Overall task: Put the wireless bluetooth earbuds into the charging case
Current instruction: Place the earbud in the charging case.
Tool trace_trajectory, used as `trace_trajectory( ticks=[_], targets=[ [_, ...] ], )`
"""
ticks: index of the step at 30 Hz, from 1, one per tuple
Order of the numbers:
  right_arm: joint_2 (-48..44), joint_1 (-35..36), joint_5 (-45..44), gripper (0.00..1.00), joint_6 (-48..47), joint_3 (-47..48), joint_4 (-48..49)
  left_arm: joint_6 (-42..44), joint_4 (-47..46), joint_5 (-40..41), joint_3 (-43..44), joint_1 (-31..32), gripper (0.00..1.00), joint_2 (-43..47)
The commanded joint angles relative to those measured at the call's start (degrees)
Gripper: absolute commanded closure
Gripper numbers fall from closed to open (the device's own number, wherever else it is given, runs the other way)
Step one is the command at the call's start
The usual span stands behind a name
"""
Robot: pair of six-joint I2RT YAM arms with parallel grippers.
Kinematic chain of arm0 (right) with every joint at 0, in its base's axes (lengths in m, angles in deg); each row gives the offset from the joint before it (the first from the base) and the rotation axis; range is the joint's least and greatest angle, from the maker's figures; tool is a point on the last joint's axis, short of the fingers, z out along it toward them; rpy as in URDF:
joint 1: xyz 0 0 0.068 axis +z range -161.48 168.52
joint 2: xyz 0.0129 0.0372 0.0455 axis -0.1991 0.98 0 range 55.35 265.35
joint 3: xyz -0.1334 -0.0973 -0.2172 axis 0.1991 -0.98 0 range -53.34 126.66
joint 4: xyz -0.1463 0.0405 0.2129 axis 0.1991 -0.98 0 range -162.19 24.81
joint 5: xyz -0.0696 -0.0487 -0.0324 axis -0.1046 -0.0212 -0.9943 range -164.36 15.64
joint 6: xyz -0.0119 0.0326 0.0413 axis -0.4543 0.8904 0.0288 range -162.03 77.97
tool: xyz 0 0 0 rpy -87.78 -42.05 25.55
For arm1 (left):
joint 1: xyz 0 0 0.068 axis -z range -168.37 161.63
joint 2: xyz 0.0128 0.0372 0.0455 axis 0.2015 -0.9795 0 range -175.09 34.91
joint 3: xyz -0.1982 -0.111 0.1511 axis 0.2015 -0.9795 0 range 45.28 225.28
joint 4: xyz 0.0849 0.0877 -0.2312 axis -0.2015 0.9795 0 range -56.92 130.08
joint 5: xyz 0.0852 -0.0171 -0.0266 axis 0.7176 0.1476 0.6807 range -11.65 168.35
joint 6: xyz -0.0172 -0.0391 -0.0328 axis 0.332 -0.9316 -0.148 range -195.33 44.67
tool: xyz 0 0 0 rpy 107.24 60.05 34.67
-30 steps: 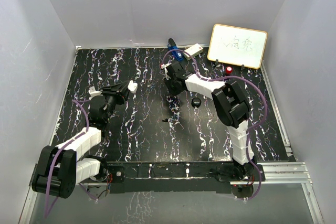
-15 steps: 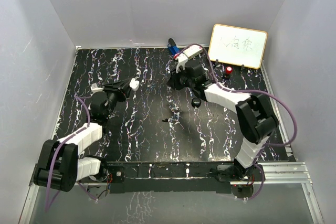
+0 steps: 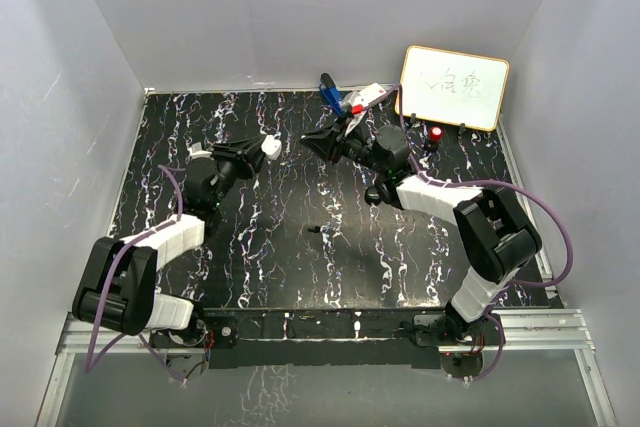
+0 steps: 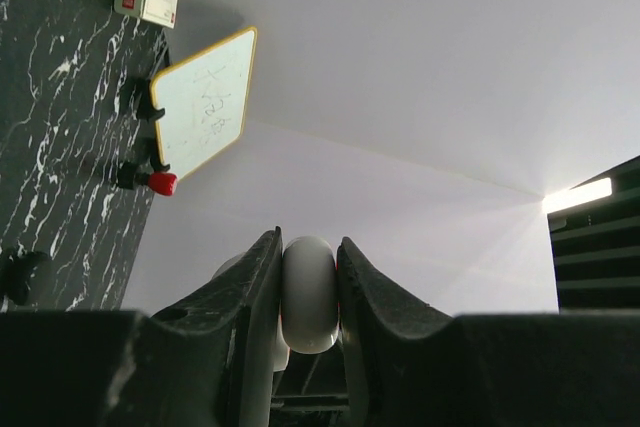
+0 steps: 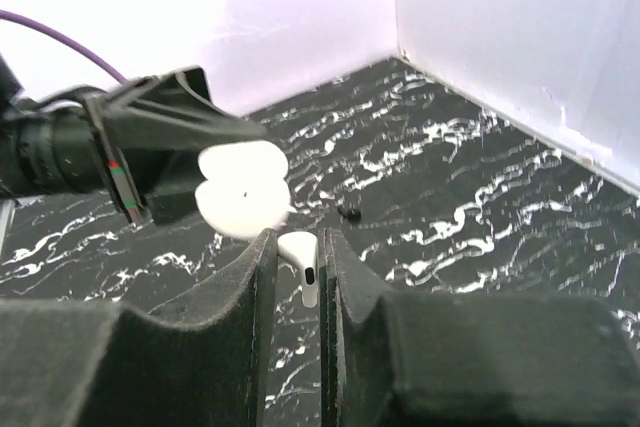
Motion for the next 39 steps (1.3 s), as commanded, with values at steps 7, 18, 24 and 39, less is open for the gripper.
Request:
trace_trajectory(
  ticks=[7,18,24,39],
  targets=[
    [-2.68,2.94,0.80,1.00,-4.14,1.18,11.23,-1.98,2.81,-0.24,5.33,3.74,1.00,-0.33],
    [-4.40,5.23,-0.79,1.00,-7.61,1.74,10.39,-0.93,7.30,1.55,6.91,6.67,1.00,-0.57],
    [-4.35,5.85,-0.84,1.00,-9.80,1.80,8.62,-0.45,7.52,1.24,7.56,7.19,1.00,-0.94],
    [-4.08,6.48,-1.15,1.00,-11.86,1.36,6.78,0.33,7.33,0.54,7.81,7.41,1.00,-0.79]
  ],
)
